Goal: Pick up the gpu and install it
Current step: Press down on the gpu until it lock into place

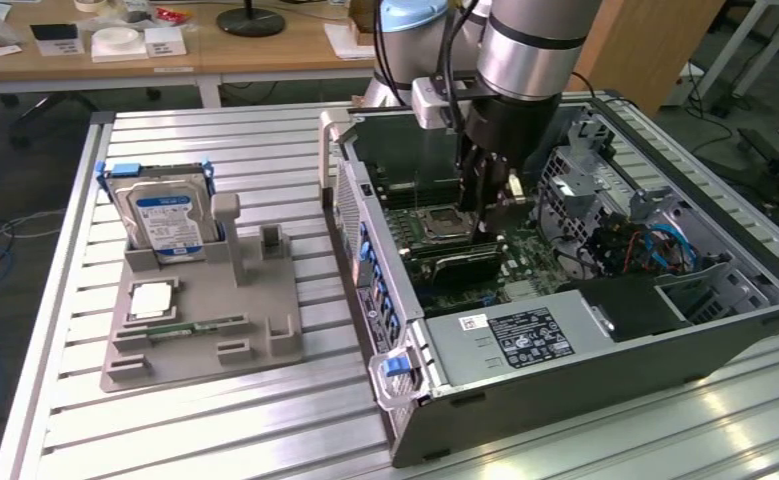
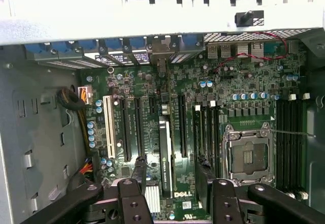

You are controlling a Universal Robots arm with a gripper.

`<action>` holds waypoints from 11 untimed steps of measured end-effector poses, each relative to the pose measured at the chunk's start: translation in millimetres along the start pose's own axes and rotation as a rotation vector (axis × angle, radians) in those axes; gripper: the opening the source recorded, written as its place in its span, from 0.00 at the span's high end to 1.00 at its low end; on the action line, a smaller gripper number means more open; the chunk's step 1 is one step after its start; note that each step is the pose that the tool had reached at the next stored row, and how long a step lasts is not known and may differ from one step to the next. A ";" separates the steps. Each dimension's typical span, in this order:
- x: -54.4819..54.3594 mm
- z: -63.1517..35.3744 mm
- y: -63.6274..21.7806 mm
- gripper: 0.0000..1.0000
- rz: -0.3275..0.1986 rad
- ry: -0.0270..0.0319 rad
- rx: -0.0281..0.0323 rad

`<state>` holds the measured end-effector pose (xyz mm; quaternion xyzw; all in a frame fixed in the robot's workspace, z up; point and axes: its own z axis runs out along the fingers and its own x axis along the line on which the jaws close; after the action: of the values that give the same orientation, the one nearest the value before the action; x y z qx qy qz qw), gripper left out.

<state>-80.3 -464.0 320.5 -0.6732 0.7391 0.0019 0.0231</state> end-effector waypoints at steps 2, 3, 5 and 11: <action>0.0 0.0 0.0 0.48 0.000 0.0000 0.0000; 0.0 0.0 0.0 0.48 0.000 0.0000 0.0000; 0.0 0.0 0.0 0.48 0.000 0.0000 0.0000; 0.0 0.0 0.0 0.48 0.000 0.0000 0.0000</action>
<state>-80.3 -464.0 320.4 -0.6732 0.7391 0.0019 0.0231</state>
